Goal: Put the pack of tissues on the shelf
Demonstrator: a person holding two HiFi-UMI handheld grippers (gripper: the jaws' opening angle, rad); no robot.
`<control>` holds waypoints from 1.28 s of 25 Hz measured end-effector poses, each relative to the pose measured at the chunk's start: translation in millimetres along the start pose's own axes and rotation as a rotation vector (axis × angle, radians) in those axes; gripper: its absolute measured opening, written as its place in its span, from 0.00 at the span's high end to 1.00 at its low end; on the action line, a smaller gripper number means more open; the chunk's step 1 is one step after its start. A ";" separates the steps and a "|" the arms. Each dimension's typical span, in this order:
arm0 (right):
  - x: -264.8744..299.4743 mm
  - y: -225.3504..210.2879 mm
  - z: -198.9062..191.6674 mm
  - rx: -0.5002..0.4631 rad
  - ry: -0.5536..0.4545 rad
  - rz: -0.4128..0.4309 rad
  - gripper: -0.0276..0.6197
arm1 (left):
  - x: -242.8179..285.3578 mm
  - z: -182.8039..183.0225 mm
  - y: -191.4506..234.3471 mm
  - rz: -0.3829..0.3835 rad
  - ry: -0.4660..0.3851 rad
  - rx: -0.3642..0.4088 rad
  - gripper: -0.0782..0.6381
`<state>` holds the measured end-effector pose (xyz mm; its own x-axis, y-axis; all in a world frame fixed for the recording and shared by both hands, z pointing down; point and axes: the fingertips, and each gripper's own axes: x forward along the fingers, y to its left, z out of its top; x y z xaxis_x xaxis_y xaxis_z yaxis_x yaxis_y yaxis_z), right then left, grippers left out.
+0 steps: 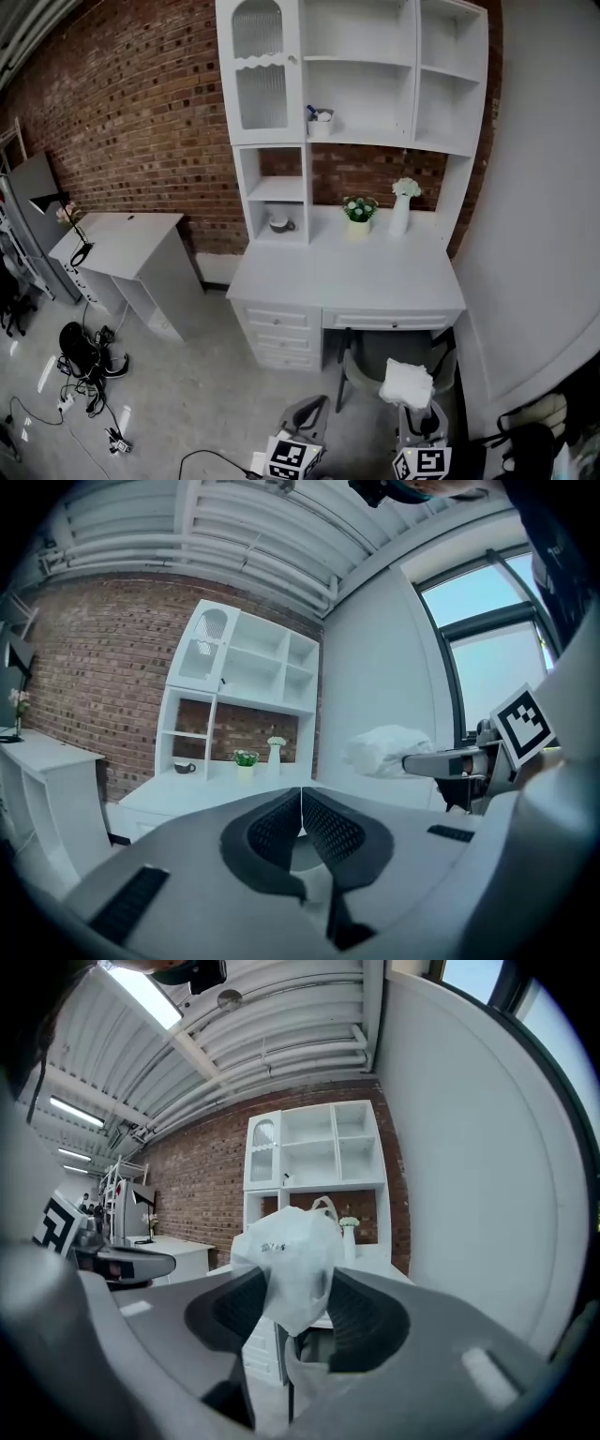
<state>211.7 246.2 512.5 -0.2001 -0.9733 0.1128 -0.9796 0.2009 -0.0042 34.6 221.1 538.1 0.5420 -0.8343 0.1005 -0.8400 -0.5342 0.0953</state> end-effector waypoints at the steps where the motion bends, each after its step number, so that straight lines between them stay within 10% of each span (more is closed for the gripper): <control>1: 1.3 1.8 1.4 -0.004 -0.007 0.011 0.66 | 0.8 -0.7 2.0 0.006 0.001 0.002 0.87; 32: 150.3 19.6 23.2 -0.012 -0.030 -0.023 0.67 | 112.6 23.3 115.9 -0.038 -0.013 0.037 0.87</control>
<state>162.0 101.3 506.3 -0.1784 -0.9805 0.0827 -0.9837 0.1798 0.0099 -2.3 62.1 537.4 0.5731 -0.8151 0.0848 -0.8194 -0.5697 0.0625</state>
